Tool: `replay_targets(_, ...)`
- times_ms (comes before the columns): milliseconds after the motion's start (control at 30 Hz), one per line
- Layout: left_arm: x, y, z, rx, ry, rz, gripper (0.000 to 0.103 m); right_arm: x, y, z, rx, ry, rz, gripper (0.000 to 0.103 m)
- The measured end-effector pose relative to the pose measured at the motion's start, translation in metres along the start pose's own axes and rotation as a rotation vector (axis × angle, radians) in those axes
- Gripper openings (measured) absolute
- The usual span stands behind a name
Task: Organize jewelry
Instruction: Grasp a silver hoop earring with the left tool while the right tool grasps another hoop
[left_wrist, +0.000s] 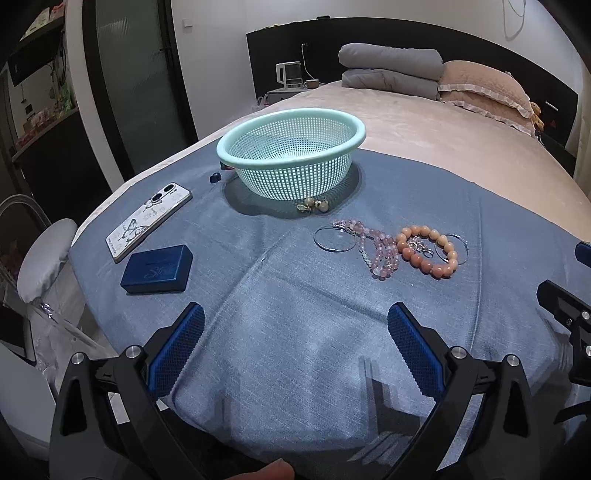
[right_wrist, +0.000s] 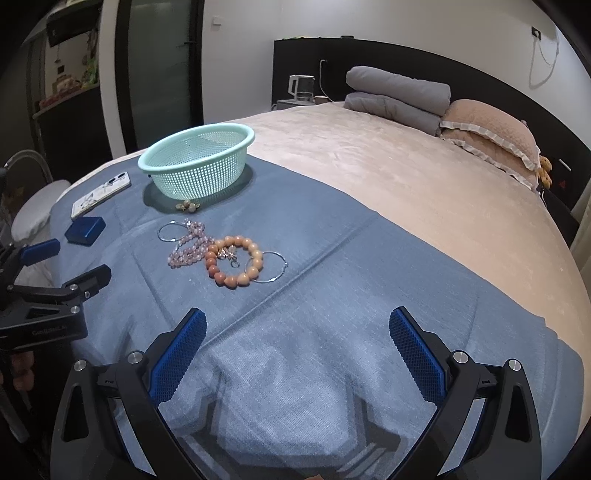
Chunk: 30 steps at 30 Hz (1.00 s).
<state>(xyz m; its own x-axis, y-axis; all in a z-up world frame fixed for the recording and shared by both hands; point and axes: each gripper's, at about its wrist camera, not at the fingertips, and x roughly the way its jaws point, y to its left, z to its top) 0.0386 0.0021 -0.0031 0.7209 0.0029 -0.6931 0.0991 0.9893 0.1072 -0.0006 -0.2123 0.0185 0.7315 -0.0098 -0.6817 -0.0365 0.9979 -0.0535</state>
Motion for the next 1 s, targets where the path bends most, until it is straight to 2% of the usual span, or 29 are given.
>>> replay_targets(133,0.015,0.008,0.007,0.004,0.017,0.001,0.097,0.013,-0.001,0.003,0.012,0.017,0.009,0.095)
replay_targets(300,0.033,0.015,0.017,-0.009,0.061,-0.047,0.097,0.032,0.003,0.01,0.003,0.041,0.024,0.095)
replay_targets(433,0.044,0.009,0.028,0.059,0.046,-0.055,0.097,0.047,0.008,0.018,-0.002,0.05,0.047,0.095)
replay_targets(700,0.079,0.011,0.055,0.125,0.066,-0.101,0.097,0.075,0.015,0.033,0.023,0.074,0.143,0.095)
replay_targets(1000,0.122,0.009,0.063,0.175,0.134,-0.133,0.097,0.098,0.008,0.038,0.035,0.087,0.098,0.094)
